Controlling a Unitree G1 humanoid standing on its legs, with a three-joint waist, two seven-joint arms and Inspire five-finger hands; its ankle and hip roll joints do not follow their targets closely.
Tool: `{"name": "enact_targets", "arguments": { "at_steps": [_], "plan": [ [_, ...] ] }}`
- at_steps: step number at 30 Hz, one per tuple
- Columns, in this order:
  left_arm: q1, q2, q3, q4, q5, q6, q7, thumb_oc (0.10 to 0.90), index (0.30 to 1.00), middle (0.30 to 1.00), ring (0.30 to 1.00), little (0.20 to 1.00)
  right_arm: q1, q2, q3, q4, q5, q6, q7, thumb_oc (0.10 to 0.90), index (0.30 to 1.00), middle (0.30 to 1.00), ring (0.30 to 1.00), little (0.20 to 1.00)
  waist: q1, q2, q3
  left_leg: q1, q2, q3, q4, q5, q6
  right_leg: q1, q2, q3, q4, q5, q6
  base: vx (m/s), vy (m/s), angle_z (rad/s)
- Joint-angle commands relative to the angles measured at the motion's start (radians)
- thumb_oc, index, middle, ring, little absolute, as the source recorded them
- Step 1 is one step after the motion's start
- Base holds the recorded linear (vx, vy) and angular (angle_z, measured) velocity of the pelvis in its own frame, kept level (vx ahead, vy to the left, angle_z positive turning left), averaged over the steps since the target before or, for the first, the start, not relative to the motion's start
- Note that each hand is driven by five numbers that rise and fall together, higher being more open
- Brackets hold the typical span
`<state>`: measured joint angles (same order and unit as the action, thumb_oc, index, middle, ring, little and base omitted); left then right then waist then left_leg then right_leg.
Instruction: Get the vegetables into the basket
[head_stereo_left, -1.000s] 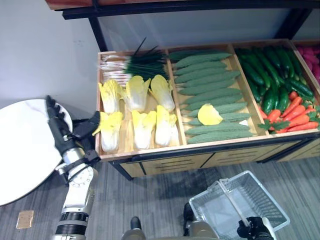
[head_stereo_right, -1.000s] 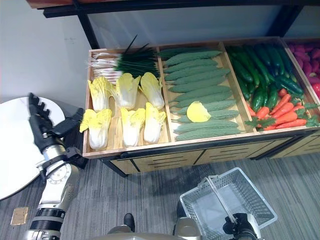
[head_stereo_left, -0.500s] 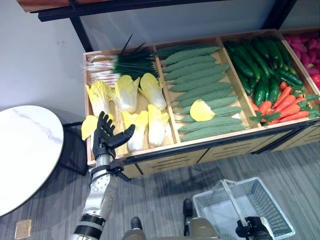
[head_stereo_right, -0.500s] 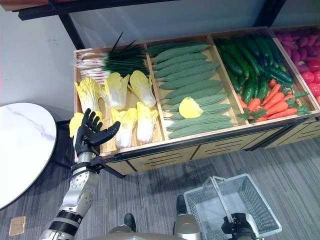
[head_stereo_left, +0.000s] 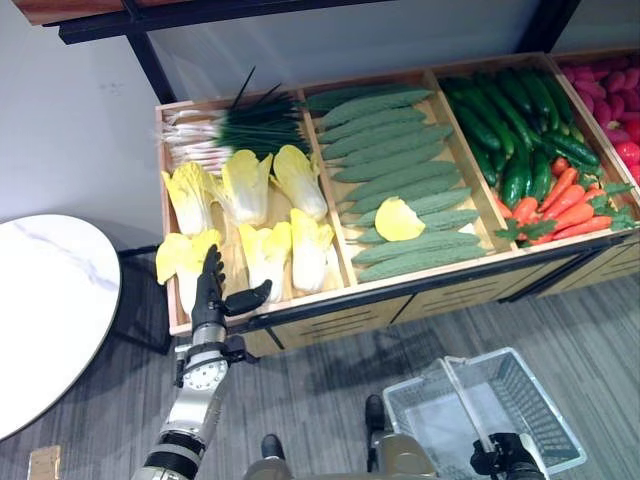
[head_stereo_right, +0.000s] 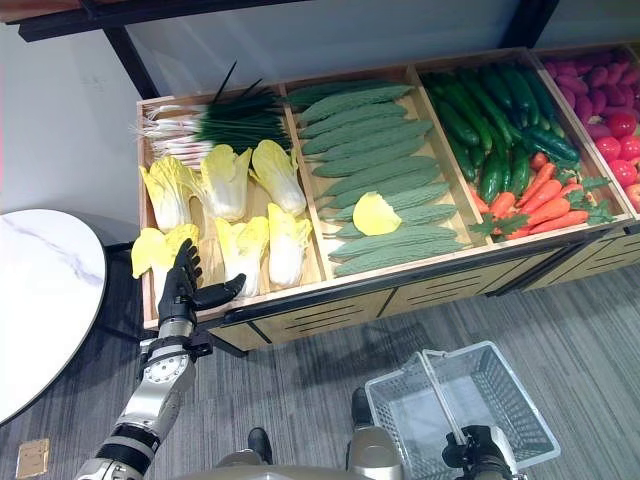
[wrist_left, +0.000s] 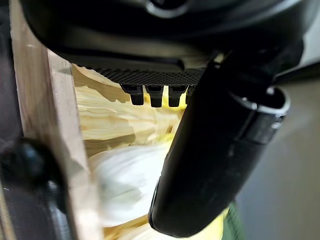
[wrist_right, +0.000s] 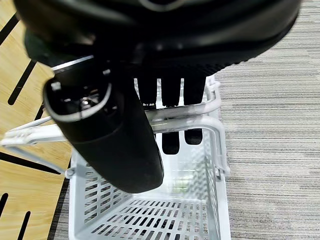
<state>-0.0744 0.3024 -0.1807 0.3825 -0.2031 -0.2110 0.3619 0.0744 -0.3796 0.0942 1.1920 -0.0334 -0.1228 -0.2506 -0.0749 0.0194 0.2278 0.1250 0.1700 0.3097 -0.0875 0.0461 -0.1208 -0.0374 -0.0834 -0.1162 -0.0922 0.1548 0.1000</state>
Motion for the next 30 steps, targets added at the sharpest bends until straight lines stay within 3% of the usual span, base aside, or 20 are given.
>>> {"name": "enact_targets", "arguments": {
  "at_steps": [1, 6, 11, 12, 18, 30],
  "plan": [
    [-0.149, 0.041, -0.007, -0.002, 0.053, -0.06, 0.007, 0.9, 1.0, 1.0, 1.0, 1.0, -0.042, -0.022, 0.04, -0.012, 0.005, -0.038, -0.043, 0.4, 0.3, 0.3, 0.3, 0.3, -0.021, -0.063, -0.012, -0.01, 0.044, -0.024, 0.0, 0.017, -0.059, 0.081, -0.071, -0.024, 0.008, -0.084, 0.095, 0.02, 0.003, -0.04],
    [-0.177, -0.005, -0.023, 0.089, -0.083, -0.058, -0.013, 0.9, 1.0, 1.0, 1.0, 1.0, -0.051, -0.029, 0.058, -0.014, -0.005, -0.029, -0.048, 0.4, 0.3, 0.3, 0.3, 0.3, -0.032, -0.06, -0.017, -0.006, 0.046, -0.015, 0.0, 0.016, -0.059, 0.077, -0.066, -0.011, 0.008, -0.083, 0.092, 0.03, -0.003, -0.06],
    [-0.199, -0.029, -0.02, 0.163, -0.1, -0.034, 0.016, 0.9, 1.0, 1.0, 1.0, 1.0, -0.055, -0.03, 0.069, -0.016, -0.017, -0.02, -0.054, 0.4, 0.3, 0.3, 0.3, 0.3, -0.039, -0.059, -0.021, -0.001, 0.049, -0.008, 0.0, 0.015, -0.06, 0.078, -0.061, -0.008, 0.008, -0.085, 0.09, 0.01, 0.001, -0.01],
    [-0.221, -0.046, -0.013, 0.229, -0.07, 0.006, 0.052, 0.4, 0.3, 0.3, 0.3, 0.3, -0.065, -0.034, 0.082, -0.01, -0.033, -0.013, -0.059, 0.4, 0.3, 0.3, 0.3, 0.3, -0.041, -0.058, -0.022, 0.002, 0.049, -0.004, 0.0, 0.014, -0.059, 0.078, -0.059, -0.006, 0.008, -0.085, 0.089, 0.03, 0.008, -0.04],
    [-0.278, -0.041, -0.025, 0.351, 0.079, 0.108, 0.055, 0.4, 0.3, 0.3, 0.3, 0.3, -0.078, -0.045, 0.09, -0.025, -0.043, -0.005, -0.062, 0.4, 0.3, 0.3, 0.3, 0.3, -0.05, -0.055, -0.019, 0.006, 0.048, 0.002, 0.0, 0.014, -0.057, 0.076, -0.057, 0.001, 0.01, -0.084, 0.088, 0.0, 0.012, -0.05],
    [-0.315, -0.007, -0.033, 0.393, 0.191, 0.14, 0.071, 0.4, 0.3, 0.3, 0.3, 0.3, -0.105, -0.05, 0.102, -0.012, -0.054, -0.002, -0.044, 0.4, 0.3, 0.3, 0.3, 0.3, -0.049, -0.049, -0.018, 0.016, 0.042, 0.012, 0.0, 0.004, -0.055, 0.076, -0.061, 0.007, 0.011, -0.083, 0.091, 0.0, 0.013, -0.04]
  ]
}}
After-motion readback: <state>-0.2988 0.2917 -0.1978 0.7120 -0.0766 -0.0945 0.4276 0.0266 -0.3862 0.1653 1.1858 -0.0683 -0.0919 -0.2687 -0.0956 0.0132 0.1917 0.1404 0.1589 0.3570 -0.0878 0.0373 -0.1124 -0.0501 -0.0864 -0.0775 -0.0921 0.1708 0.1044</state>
